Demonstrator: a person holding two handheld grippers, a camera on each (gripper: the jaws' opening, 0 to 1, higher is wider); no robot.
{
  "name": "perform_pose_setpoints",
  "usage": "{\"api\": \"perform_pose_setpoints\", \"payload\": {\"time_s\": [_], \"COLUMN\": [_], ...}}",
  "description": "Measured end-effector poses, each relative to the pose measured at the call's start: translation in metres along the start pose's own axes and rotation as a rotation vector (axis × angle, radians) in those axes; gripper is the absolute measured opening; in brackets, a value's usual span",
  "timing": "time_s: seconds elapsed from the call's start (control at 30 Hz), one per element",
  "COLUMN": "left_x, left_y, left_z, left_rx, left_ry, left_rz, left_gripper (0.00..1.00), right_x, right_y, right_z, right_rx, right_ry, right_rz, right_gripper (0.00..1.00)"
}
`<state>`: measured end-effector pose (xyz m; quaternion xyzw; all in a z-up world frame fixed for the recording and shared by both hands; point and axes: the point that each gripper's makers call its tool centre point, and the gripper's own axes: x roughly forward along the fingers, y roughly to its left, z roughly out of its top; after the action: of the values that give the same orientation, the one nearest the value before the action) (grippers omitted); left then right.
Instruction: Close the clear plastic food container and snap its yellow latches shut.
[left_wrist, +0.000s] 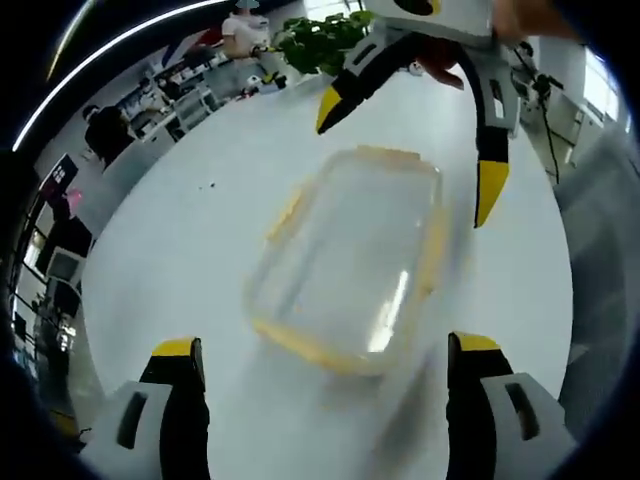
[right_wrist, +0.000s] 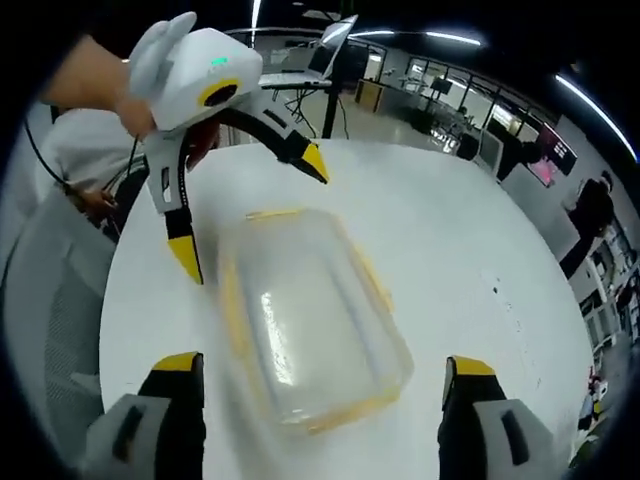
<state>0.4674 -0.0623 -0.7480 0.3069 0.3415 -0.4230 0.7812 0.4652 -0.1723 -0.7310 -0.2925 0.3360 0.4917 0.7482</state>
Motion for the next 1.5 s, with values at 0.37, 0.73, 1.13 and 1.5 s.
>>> {"api": "perform_pose_setpoints", "payload": {"time_s": [0.37,0.73,1.13,1.5], "left_x": [-0.011,-0.014,-0.020,-0.028], "left_y": [-0.007,-0.020,-0.031,-0.041], "left_z": [-0.006,-0.010,-0.011,-0.012], "left_rx": [-0.051,-0.094,-0.136,-0.174], "left_ry": [-0.045,-0.092,-0.136,-0.189], "left_rz": [0.009,0.000,0.001,0.012], "left_gripper": [0.98,0.99,0.97,0.96], "right_x": [-0.003,-0.009,-0.018,-0.028], "right_y": [0.008,0.014,0.023,0.037], "right_z": [-0.002,0.000,-0.011,-0.019], "right_rx": [0.057,0.153,0.216,0.272], "right_ry": [-0.043,-0.123,-0.177,-0.228], "right_rz": [-0.022,-0.050,-0.079,-0.091], "right_gripper": [0.99,0.99,0.99,0.98]}}
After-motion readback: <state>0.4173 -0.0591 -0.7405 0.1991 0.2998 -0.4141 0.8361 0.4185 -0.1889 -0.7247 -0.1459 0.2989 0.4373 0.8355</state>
